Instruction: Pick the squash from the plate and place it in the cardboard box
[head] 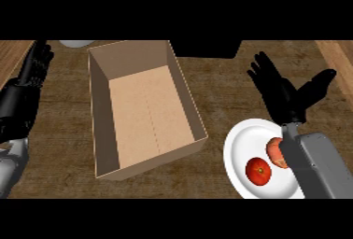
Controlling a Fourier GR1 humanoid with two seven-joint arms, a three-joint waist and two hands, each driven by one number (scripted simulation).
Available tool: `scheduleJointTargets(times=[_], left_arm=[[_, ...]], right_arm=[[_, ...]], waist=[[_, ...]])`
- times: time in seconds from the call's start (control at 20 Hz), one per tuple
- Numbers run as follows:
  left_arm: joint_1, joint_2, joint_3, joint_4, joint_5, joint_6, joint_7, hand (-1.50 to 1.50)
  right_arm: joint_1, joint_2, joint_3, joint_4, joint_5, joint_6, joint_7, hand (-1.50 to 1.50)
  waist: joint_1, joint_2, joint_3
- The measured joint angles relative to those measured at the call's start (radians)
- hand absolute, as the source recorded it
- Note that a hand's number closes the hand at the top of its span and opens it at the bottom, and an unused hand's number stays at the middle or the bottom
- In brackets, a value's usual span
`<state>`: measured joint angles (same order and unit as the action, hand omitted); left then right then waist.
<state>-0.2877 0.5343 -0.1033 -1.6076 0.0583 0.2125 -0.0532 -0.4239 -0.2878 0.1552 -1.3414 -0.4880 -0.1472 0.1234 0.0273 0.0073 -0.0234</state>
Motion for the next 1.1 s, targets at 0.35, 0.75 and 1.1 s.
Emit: scheduleJointTargets(times=[0.35,0.75,1.1], left_arm=[[0.145,-0.035,0.000,0.072,0.000,0.025,0.055,0.00],[0.258,-0.094,-0.040,0.077,0.002,0.039,0.126,0.00],[0.287,-0.138,-0.064,0.084,-0.029,0.055,0.126,0.00]], right_arm=[[0.020,-0.137,-0.084,-0.014,0.141,-0.027,-0.186,1.50],[0.220,-0.071,-0.189,0.040,0.276,-0.312,-0.425,-1.50],[0.349,-0.251,-0.122,0.009,0.438,-0.257,-0.372,-1.50]], waist=[[-0.029,0.000,0.011],[-0.036,-0.006,0.022],[-0.036,-0.009,0.022]])
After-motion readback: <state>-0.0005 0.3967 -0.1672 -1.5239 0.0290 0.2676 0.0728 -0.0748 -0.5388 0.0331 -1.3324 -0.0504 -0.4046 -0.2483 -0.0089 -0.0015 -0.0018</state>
